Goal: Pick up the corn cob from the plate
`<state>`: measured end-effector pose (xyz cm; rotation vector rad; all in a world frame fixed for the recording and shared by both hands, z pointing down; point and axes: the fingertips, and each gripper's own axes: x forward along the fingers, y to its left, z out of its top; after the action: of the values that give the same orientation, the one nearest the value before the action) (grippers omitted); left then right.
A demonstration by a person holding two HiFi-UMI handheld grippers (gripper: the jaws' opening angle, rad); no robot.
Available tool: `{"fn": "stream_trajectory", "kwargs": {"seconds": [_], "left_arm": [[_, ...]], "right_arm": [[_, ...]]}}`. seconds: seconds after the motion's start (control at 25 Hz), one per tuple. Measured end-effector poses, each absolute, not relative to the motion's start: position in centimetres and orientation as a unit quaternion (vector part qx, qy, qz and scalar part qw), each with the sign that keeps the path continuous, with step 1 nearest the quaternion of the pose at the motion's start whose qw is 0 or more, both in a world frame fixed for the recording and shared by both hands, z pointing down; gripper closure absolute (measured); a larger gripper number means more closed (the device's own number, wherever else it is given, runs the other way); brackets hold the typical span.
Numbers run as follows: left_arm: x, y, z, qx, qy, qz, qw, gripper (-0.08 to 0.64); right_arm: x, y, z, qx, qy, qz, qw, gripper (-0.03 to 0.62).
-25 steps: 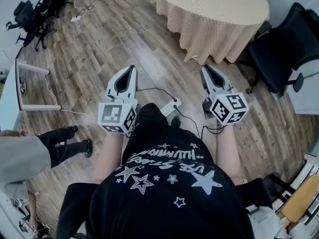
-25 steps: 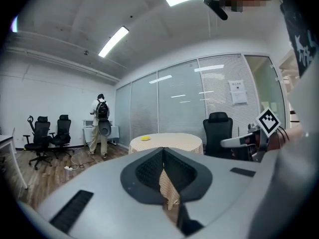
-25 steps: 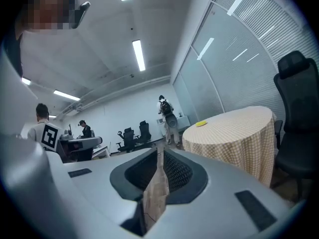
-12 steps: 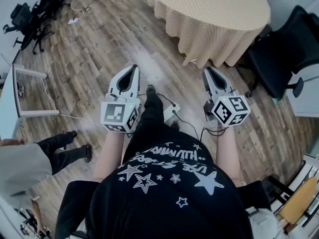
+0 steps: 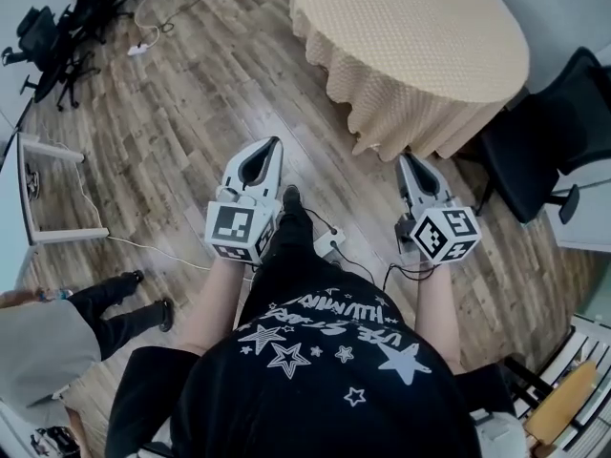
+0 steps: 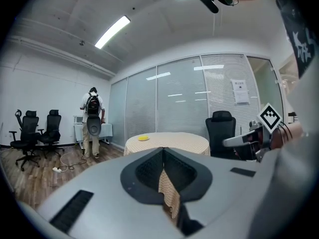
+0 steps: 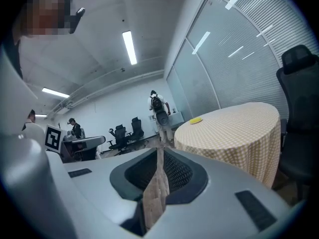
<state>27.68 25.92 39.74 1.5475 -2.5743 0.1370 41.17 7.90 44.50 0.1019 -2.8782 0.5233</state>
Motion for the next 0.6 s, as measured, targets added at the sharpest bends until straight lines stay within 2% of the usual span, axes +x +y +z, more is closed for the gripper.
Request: {"fn": "stream_trajectory", "kwargs": {"seconds": [0.6], "left_arm": [[10.1,24.4,40.0,0.520,-0.849,0.025,0.090,0.552]], "right_arm": [[21.0,5.9,42.7,0.038,-0.976,0.180,0.117,0.538]]}}
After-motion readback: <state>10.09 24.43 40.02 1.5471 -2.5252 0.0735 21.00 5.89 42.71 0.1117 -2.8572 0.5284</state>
